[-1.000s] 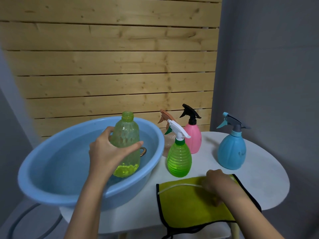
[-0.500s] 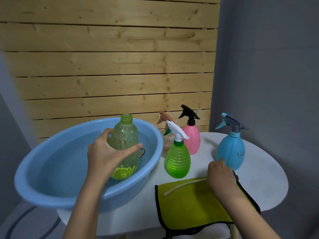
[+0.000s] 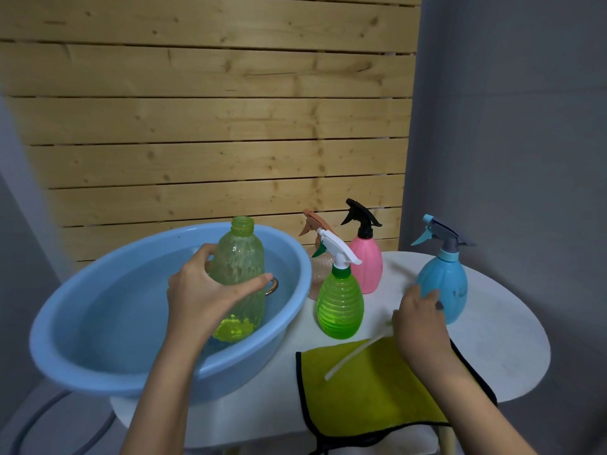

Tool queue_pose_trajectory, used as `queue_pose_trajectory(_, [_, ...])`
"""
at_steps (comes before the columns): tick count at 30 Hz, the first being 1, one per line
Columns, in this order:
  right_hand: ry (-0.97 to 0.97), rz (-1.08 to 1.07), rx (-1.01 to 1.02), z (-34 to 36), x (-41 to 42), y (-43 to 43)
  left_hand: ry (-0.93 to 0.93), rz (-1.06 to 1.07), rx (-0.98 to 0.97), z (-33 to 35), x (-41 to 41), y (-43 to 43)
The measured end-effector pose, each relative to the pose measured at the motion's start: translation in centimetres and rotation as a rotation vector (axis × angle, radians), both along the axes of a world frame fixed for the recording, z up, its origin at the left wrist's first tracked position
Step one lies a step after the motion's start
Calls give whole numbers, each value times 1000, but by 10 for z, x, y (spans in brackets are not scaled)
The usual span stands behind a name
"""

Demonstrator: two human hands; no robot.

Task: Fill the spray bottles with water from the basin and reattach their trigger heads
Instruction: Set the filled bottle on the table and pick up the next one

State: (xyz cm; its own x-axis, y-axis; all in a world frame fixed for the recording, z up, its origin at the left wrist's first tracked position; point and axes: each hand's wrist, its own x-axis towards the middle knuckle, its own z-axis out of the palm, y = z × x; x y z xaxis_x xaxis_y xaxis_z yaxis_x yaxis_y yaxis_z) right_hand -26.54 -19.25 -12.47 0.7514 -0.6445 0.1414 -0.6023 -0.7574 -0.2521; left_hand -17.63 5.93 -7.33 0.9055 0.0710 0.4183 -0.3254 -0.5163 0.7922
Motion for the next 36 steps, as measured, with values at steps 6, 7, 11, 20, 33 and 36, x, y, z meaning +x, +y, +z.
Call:
queue_pose_trajectory(6, [-515,130,-28,5,-1,2,-9,-18,-3,1,-2,-1])
queue_pose_trajectory(7, [-575,157,-34,8,-2,4,-7,-21,-5,2,-3,-1])
queue_pose_trajectory(11, [-739,219,-97,19,0,11,3,-25,-4,2,-5,-2])
queue_pose_trajectory(20, [-1013,268,81,35,6,11,18,-42,-21,4,-7,-3])
queue_pose_trajectory(33, [-1054,248,569,51,42,25,14,4,-12,4,-5,-2])
queue_pose_trajectory(36, [-1048,236,603,55,52,31,19,24,-18,3,-4,0])
